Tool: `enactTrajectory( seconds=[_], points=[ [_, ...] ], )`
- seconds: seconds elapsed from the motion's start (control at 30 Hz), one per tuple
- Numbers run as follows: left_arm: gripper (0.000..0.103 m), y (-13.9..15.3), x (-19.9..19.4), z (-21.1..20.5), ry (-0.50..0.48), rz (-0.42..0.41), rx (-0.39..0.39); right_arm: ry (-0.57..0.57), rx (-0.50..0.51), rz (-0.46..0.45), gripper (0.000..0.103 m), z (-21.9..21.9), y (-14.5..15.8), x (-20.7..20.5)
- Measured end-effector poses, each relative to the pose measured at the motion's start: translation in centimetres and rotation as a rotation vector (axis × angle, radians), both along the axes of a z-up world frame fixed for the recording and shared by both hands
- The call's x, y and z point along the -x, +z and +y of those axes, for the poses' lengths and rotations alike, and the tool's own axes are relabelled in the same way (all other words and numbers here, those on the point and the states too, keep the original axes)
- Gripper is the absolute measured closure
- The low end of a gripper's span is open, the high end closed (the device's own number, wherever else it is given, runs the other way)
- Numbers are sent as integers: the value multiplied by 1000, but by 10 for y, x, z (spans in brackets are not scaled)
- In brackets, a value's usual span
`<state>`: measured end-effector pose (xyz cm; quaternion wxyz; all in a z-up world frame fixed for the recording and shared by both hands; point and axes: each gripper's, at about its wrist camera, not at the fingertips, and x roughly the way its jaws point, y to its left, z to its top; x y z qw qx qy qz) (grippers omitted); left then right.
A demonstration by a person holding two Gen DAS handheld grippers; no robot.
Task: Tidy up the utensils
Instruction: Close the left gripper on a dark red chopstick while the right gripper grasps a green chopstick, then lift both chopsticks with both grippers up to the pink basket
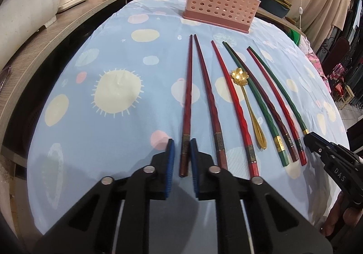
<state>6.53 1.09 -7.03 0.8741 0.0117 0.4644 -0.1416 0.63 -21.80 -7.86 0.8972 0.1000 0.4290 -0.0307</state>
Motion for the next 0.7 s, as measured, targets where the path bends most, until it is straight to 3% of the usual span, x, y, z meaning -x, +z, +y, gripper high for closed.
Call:
enactTrajectory(
  seconds=[0.37,0.7],
  points=[
    [95,14,5,6,16,-12,35,-4,-26,-24,95,-4,12,7],
    [96,53,0,16,40,-85,70,-38,-89,-122,95,-24,55,9]
  ],
)
